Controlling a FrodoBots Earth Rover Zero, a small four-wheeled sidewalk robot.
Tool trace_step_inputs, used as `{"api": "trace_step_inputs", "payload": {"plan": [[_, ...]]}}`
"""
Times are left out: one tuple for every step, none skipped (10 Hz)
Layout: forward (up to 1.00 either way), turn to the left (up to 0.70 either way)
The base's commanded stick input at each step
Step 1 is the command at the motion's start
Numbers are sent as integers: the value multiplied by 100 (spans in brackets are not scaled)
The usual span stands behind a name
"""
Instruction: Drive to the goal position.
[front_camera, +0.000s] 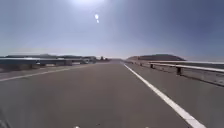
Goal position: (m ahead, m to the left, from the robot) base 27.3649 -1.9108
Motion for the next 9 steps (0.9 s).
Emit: {"api": "trace_step_inputs", "payload": {"plan": [[100,0],[100,0],[100,0],[100,0],[100,0],[100,0],[100,0],[100,0],[100,0]]}}
